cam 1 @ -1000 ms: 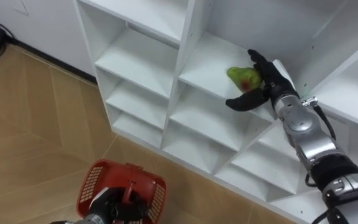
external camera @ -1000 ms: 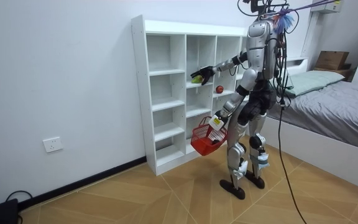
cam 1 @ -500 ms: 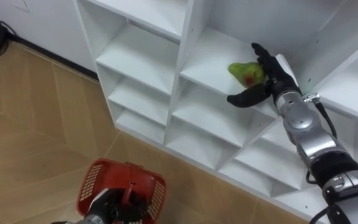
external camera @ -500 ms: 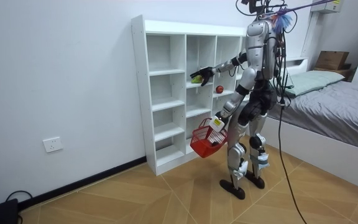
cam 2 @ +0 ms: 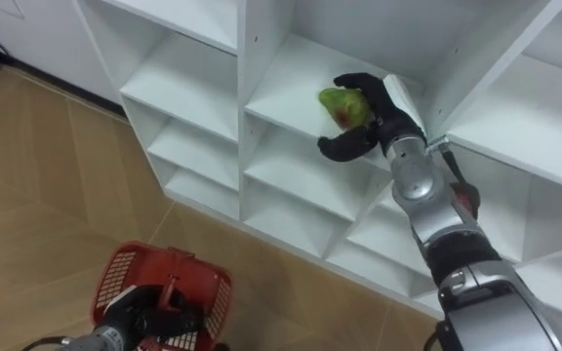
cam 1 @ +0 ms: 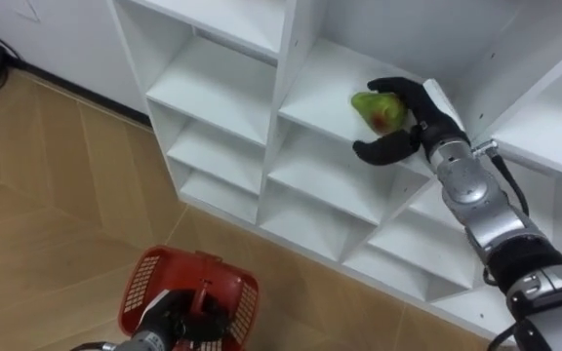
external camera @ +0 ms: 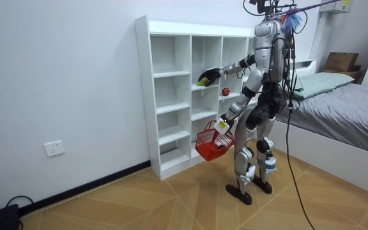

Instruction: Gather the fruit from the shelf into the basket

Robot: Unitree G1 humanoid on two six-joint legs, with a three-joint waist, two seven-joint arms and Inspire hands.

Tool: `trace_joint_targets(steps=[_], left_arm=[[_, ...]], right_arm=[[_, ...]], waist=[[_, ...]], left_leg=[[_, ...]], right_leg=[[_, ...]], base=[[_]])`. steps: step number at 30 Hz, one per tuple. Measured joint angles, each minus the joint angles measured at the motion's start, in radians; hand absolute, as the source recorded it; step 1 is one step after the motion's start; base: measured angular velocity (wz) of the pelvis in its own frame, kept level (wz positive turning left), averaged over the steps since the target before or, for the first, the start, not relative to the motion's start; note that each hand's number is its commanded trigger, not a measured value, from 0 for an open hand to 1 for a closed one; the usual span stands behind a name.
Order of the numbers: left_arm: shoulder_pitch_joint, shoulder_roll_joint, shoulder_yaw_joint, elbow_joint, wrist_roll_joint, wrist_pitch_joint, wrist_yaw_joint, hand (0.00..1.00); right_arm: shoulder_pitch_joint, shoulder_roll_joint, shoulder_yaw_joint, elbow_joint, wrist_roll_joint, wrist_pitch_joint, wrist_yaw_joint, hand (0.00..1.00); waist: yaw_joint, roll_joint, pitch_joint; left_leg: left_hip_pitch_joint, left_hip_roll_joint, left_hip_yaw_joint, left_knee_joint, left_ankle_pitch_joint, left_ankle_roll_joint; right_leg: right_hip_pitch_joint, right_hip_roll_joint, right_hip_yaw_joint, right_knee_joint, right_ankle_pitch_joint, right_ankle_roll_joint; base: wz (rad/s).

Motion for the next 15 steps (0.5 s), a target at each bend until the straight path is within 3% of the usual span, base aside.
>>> trace_joint_targets(steps=[9,15], left_arm=[[-0.004,-0.002,0.0,0.001,0.0,0.0,0.003,1.0],[-0.006,-0.001,0.0,0.001,0.0,-0.001,0.002,1.0]], right_arm=[[-0.038,-0.002,-0.037,0.056,0.008,0.013,-0.04,1.0],[-0.037,-0.002,-0.025,0.061,0.005,0.028,-0.036,1.0]], waist=[[0.017,0.001,-0.001],[0.017,0.001,-0.0008]], left_leg=[[0.002,-0.013,0.001,-0.024,0.027,0.009],[0.001,-0.014,0.001,-0.026,0.026,0.009]], right_leg=[[-0.019,-0.016,0.008,0.014,0.002,0.006],[-0.021,-0.016,0.01,0.014,0.003,0.006]], base=[[0.01],[0.0]])
